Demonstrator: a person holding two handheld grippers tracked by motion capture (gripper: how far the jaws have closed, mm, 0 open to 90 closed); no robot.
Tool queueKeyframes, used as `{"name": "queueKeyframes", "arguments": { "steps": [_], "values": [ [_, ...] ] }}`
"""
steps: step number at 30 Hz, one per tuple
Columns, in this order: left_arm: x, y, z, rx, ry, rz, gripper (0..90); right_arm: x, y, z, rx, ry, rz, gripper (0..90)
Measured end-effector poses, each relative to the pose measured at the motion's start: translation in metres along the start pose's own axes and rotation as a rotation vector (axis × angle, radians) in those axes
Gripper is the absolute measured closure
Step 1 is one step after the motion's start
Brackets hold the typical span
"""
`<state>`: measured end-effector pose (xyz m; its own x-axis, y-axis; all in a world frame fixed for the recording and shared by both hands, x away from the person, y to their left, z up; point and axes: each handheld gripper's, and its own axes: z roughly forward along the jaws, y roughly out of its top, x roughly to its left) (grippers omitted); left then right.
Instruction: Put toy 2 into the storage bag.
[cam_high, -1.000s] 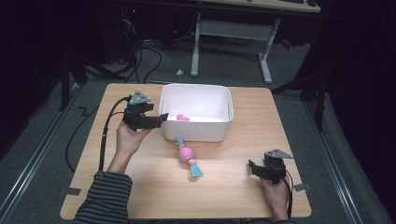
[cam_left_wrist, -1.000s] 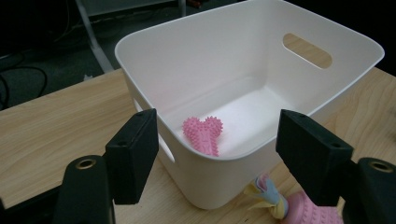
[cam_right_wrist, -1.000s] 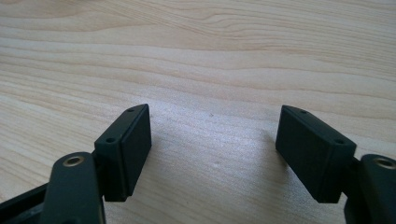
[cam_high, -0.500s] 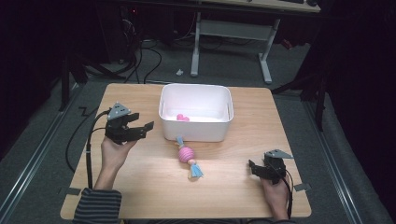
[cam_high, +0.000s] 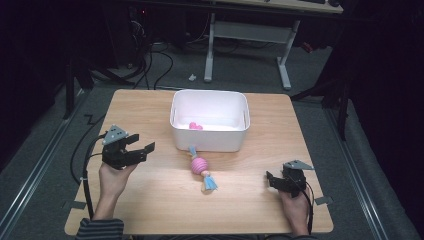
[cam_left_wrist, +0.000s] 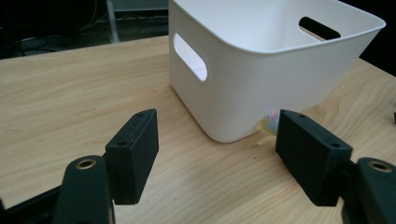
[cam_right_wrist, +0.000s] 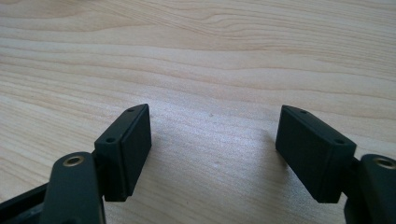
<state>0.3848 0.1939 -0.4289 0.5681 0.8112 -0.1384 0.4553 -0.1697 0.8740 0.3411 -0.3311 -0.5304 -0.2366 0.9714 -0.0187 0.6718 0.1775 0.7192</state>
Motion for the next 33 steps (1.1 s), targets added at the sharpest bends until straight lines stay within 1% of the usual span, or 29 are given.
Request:
{"name": "queueKeyframes", "arguments": {
  "steps": [1, 2, 3, 4, 12, 13, 14, 17, 24, 25, 26, 29, 33],
  "values": [
    [0.000, -0.003, 0.000, 0.002, 0.001, -0.003, 30.4, 0.000, 0.000, 0.000, 0.000, 0.000, 0.000, 26.9],
    [0.000, -0.009, 0.001, 0.008, 0.005, -0.010, 30.3, 0.000, 0.000, 0.000, 0.000, 0.000, 0.000, 26.9],
    [0.000, -0.013, 0.001, 0.012, 0.006, -0.014, 30.3, 0.000, 0.000, 0.000, 0.000, 0.000, 0.000, 26.9],
    [0.000, -0.013, 0.001, 0.012, 0.006, -0.014, 30.3, 0.000, 0.000, 0.000, 0.000, 0.000, 0.000, 26.9],
    [0.000, -0.036, 0.008, 0.044, 0.011, -0.036, 30.0, 0.000, 0.000, 0.000, 0.000, 0.000, 0.000, 26.9],
    [0.000, -0.041, 0.010, 0.047, 0.015, -0.040, 29.9, 0.000, 0.000, 0.000, 0.000, 0.000, 0.000, 26.9],
    [0.000, -0.041, 0.010, 0.047, 0.015, -0.040, 30.0, 0.000, 0.000, 0.000, 0.000, 0.000, 0.000, 26.9],
    [-0.001, -0.048, 0.014, 0.055, 0.018, -0.044, 29.9, 0.000, 0.000, 0.000, 0.000, 0.000, 0.000, 26.9],
    [-0.004, -0.064, 0.025, 0.090, 0.022, -0.056, 29.8, 0.000, 0.000, 0.000, 0.000, 0.001, 0.000, 26.9],
    [-0.004, -0.065, 0.026, 0.094, 0.022, -0.057, 29.7, 0.000, 0.000, 0.000, 0.000, 0.001, 0.000, 26.9],
    [-0.005, -0.068, 0.029, 0.109, 0.031, -0.052, 29.6, 0.000, 0.000, 0.000, 0.000, 0.000, 0.000, 26.9],
    [-0.005, -0.071, 0.031, 0.119, 0.036, -0.047, 29.6, 0.000, 0.000, 0.000, 0.000, 0.001, 0.000, 26.9],
    [-0.006, -0.077, 0.036, 0.138, 0.045, -0.049, 29.4, 0.000, 0.000, 0.000, 0.000, 0.000, 0.000, 26.9]
  ]
}}
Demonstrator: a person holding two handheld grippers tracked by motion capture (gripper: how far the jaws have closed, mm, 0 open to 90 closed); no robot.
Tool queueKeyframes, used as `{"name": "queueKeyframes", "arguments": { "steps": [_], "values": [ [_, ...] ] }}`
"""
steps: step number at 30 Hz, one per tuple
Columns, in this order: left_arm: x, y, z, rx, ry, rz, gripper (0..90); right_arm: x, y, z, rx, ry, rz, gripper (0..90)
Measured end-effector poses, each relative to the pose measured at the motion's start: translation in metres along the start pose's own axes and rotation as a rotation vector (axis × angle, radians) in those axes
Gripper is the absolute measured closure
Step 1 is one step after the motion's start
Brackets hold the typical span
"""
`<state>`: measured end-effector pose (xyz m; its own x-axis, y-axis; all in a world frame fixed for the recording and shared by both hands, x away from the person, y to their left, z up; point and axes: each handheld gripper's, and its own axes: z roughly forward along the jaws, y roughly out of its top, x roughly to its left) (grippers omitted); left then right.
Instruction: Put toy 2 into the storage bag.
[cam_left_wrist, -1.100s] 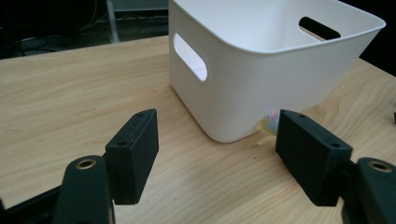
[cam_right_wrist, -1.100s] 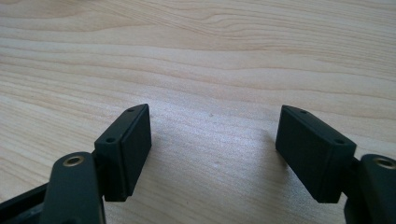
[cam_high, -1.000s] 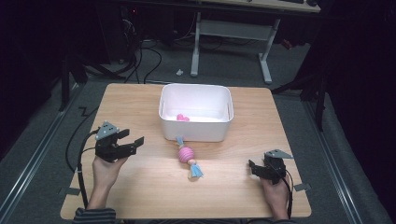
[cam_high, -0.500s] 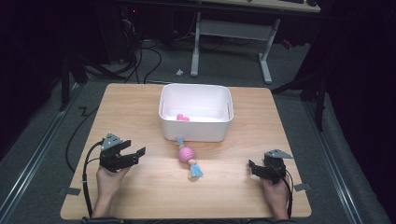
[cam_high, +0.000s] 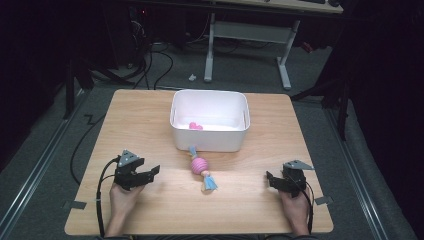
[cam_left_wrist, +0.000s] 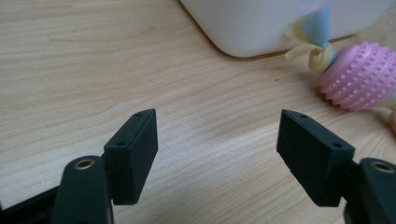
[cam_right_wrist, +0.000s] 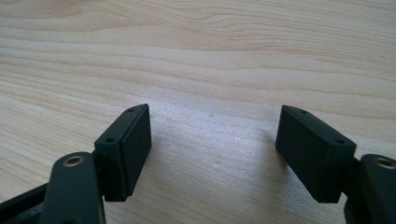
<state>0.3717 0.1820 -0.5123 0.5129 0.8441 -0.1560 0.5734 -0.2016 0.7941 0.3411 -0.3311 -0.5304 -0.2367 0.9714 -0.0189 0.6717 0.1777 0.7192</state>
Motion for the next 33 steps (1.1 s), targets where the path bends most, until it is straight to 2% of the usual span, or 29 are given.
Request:
{"name": "queueKeyframes", "arguments": {
  "steps": [9, 18, 22, 24, 25, 26, 30, 33],
  "values": [
    [-0.001, -0.008, 0.013, 0.045, 0.029, 0.013, 29.4, 0.000, 0.000, 0.000, 0.000, 0.000, 0.000, 26.9],
    [-0.003, -0.012, 0.022, 0.088, 0.078, 0.043, 29.3, 0.000, 0.000, 0.000, 0.000, 0.000, 0.001, 26.9],
    [-0.003, -0.012, 0.024, 0.086, 0.094, 0.053, 29.3, 0.000, 0.000, 0.000, 0.000, 0.001, 0.000, 26.7],
    [-0.004, -0.013, 0.025, 0.084, 0.108, 0.065, 29.4, 0.000, 0.000, 0.000, 0.001, 0.001, -0.002, 25.7],
    [-0.007, -0.012, 0.026, 0.091, 0.128, 0.087, 29.3, 0.000, 0.000, 0.000, 0.003, 0.004, -0.001, 25.7],
    [-0.007, -0.012, 0.026, 0.091, 0.128, 0.087, 28.7, 0.000, 0.000, 0.000, 0.003, 0.004, -0.001, 25.7],
    [-0.007, -0.012, 0.026, 0.098, 0.137, 0.079, 26.3, 0.001, 0.001, -0.001, 0.011, 0.015, -0.009, 27.7],
    [-0.007, -0.012, 0.027, 0.097, 0.143, 0.077, 24.7, 0.007, 0.002, -0.004, -0.004, 0.049, -0.015, 28.8]
  ]
}}
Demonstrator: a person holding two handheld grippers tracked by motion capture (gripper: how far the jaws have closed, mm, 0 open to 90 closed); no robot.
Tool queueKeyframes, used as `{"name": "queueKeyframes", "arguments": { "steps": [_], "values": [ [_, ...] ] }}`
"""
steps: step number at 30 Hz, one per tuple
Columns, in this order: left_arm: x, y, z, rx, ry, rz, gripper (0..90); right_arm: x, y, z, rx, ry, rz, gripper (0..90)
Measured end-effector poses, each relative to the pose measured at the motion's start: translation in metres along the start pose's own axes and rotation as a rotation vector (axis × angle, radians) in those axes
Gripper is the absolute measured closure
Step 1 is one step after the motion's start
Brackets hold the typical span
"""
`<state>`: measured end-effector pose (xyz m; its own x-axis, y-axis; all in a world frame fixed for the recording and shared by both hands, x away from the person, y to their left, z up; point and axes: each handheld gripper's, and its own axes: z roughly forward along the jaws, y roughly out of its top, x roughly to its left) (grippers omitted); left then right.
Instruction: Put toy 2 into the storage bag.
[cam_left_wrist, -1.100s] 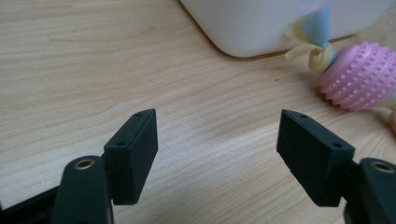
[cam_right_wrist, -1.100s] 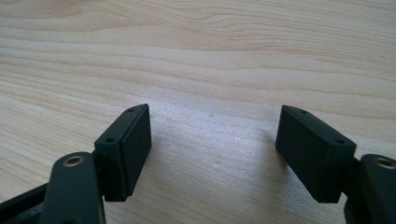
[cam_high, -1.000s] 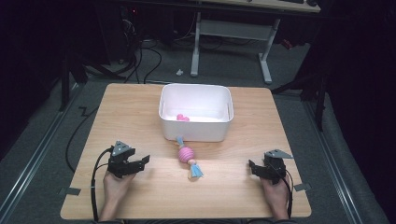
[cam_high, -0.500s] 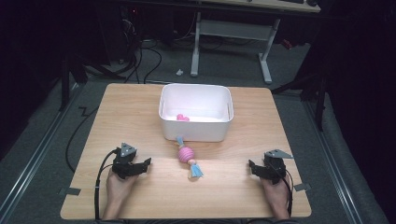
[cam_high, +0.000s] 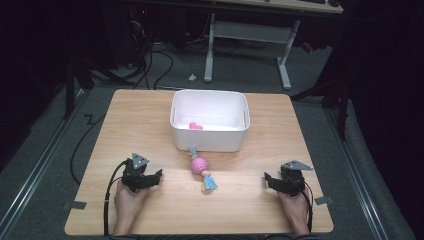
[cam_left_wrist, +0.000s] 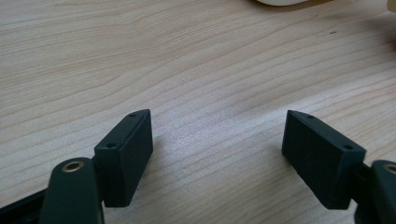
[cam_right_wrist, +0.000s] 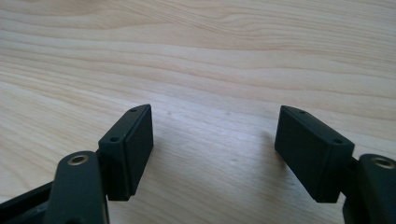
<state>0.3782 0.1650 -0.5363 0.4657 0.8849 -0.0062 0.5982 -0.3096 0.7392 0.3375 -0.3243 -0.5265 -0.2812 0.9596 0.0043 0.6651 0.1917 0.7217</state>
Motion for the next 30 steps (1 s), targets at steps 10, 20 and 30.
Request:
{"name": "queueKeyframes", "arguments": {
  "steps": [10, 20, 30],
  "values": [
    [0.000, 0.000, 0.000, 0.000, 0.002, -0.003, 24.6, 0.020, 0.018, -0.014, -0.072, 0.095, -0.037, 30.3],
    [-0.001, 0.000, 0.000, 0.001, -0.006, 0.000, 23.0, 0.052, 0.046, -0.008, -0.094, 0.220, -0.096, 31.8],
    [-0.001, 0.000, 0.000, 0.002, -0.007, 0.000, 22.8, 0.074, 0.061, -0.003, -0.118, 0.293, -0.127, 31.9]
  ]
}}
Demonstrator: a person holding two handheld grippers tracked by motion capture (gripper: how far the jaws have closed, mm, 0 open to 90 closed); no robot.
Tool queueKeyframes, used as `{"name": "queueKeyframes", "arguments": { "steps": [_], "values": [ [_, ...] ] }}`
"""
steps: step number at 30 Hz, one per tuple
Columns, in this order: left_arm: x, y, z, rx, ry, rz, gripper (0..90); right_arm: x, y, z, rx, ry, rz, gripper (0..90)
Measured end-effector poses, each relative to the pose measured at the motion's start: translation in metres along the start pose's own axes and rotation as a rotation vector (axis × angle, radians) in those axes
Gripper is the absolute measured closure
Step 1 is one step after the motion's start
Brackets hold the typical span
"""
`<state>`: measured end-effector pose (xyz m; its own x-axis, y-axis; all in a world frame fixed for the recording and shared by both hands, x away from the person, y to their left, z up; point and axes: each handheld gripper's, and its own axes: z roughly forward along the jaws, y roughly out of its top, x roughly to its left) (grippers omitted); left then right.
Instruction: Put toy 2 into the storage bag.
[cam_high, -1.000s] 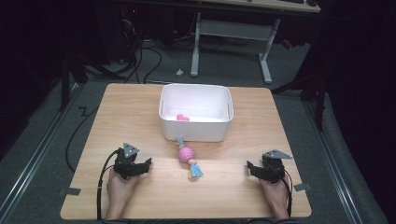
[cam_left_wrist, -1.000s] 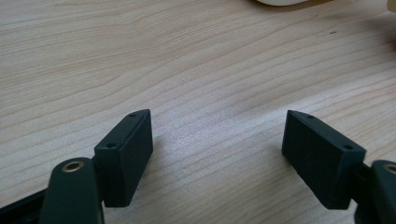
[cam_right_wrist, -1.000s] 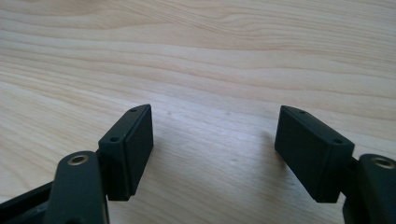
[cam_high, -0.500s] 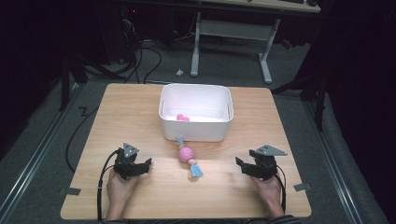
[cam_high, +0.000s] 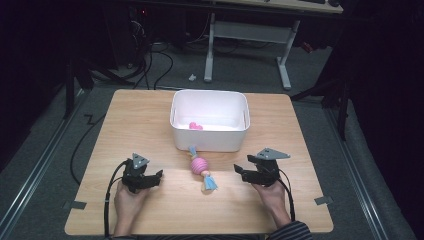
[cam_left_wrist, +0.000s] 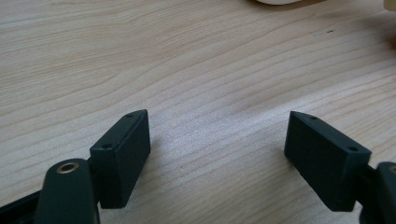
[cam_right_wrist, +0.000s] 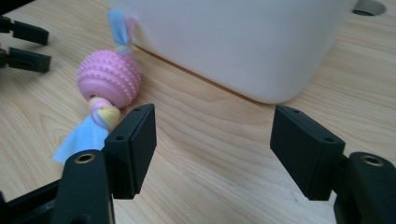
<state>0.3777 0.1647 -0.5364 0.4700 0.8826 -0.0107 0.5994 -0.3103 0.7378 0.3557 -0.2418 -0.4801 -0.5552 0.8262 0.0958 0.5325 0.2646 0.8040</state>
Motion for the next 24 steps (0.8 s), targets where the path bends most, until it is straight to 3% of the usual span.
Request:
{"name": "queueKeyframes", "arguments": {
  "steps": [24],
  "values": [
    [0.000, 0.000, 0.000, 0.000, -0.002, -0.002, 23.5, 0.044, 0.028, 0.042, 0.033, 0.118, -0.105, 31.6]
  ]
}}
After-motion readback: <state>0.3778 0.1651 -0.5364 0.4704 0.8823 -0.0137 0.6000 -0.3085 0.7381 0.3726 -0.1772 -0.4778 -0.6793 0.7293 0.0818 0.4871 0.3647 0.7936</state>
